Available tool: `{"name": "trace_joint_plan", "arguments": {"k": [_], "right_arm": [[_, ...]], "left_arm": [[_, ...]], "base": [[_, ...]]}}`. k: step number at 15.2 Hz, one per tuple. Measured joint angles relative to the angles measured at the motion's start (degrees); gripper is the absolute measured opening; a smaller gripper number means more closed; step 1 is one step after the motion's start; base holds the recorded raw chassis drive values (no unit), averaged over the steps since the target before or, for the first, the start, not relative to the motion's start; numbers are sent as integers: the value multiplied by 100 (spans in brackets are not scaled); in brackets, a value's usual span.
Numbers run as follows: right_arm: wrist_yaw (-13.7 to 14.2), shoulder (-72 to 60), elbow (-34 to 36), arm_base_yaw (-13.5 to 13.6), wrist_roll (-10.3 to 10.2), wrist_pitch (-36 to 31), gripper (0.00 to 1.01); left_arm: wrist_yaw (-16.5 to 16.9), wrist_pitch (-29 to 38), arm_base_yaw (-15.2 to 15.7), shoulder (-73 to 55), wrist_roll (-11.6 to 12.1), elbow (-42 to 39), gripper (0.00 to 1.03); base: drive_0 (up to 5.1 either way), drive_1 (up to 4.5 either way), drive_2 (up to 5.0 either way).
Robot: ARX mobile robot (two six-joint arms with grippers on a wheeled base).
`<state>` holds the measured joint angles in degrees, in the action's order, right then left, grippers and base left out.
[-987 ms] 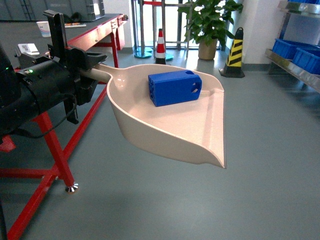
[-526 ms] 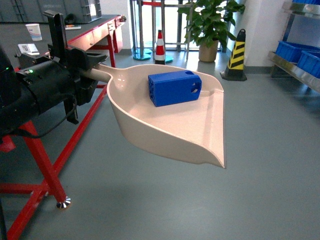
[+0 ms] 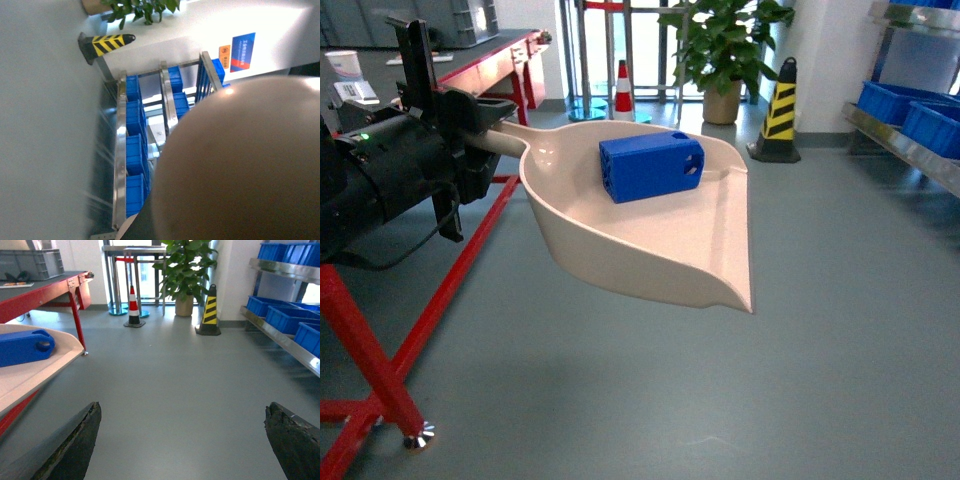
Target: Place part in tray to right shelf
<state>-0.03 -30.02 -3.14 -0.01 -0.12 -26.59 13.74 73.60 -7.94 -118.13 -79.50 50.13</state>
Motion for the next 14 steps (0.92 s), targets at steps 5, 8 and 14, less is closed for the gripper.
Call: {"name": "trace_joint_plan", "arguments": {"k": [5,8,14], "right_arm": [[0,13,0,0,0,9,98],[0,13,0,0,0,13,98],[0,13,0,0,0,15,98]], "left_arm": [[79,-28,-96,0,0,2,14],[68,-31,-83,0,0,2,14],[70,-33,-83,0,0,2,14]], "base": [[-175,-175,-175],[-157,-157,-157],[-162,-162,-162]]}}
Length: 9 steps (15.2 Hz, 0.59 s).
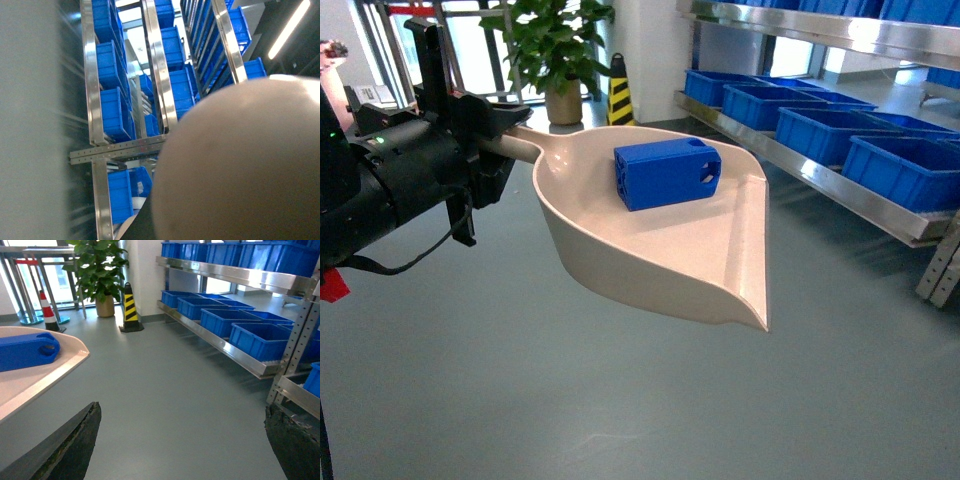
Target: Place part in tray to right shelf
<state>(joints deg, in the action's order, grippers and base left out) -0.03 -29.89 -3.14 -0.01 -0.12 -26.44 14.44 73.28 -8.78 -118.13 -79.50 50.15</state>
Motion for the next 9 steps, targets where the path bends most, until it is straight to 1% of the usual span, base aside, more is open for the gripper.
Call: {"name": "trace_joint_plan", "arguments": {"k": [9], "right_arm": [[0,0,0,0,0,2,98]], "left_arm": [[-13,2,9,0,0,0,14]], "base": [[-162,-162,-162]]}}
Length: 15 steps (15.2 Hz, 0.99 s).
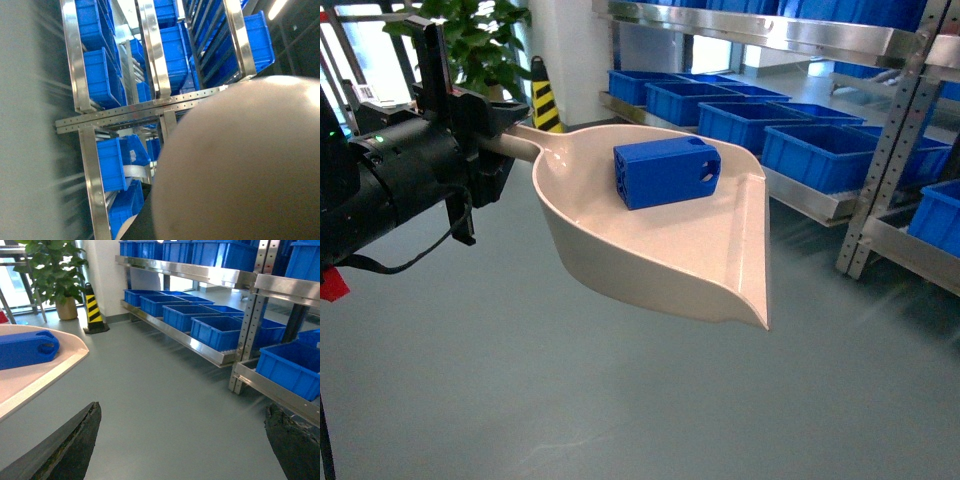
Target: Place part in tray to right shelf
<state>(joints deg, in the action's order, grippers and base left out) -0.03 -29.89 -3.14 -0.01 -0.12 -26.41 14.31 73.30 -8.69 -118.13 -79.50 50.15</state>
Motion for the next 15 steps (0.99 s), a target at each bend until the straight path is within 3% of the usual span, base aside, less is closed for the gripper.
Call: {"name": "trace_joint_plan", "arguments": {"k": [15], "right_arm": [[0,0,0,0,0,-2,98]], "left_arm": [[9,0,0,0,0,0,14]], "base": [[-163,-163,-163]]}}
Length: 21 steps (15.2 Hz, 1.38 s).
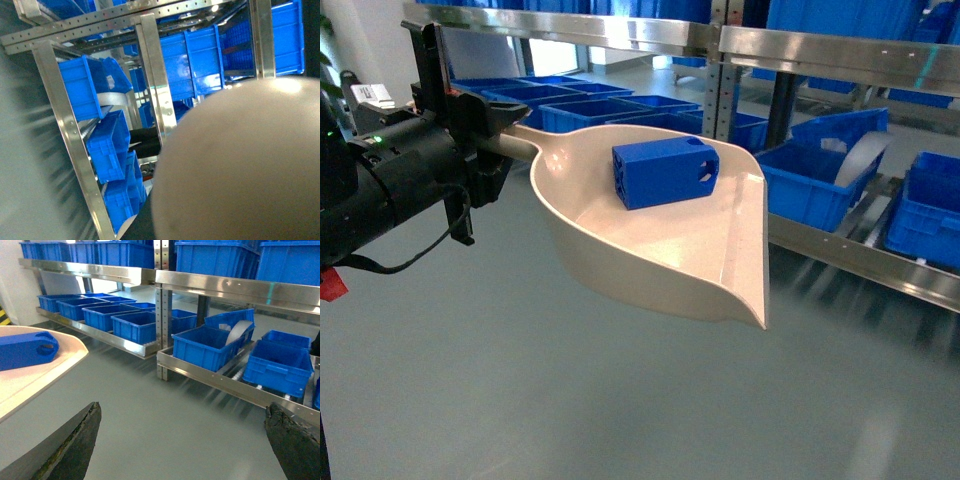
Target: Place part in tray to right shelf
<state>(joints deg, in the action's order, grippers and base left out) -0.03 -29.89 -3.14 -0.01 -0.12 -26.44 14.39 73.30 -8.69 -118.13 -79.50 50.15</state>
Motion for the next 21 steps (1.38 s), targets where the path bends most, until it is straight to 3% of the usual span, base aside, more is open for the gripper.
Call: {"name": "trace_joint_plan", "arguments": {"k": [21], "right_arm": [[0,0,0,0,0,-2,98]], "left_arm": [[2,0,0,0,0,0,14]], "base": [[-165,-165,-165]]}}
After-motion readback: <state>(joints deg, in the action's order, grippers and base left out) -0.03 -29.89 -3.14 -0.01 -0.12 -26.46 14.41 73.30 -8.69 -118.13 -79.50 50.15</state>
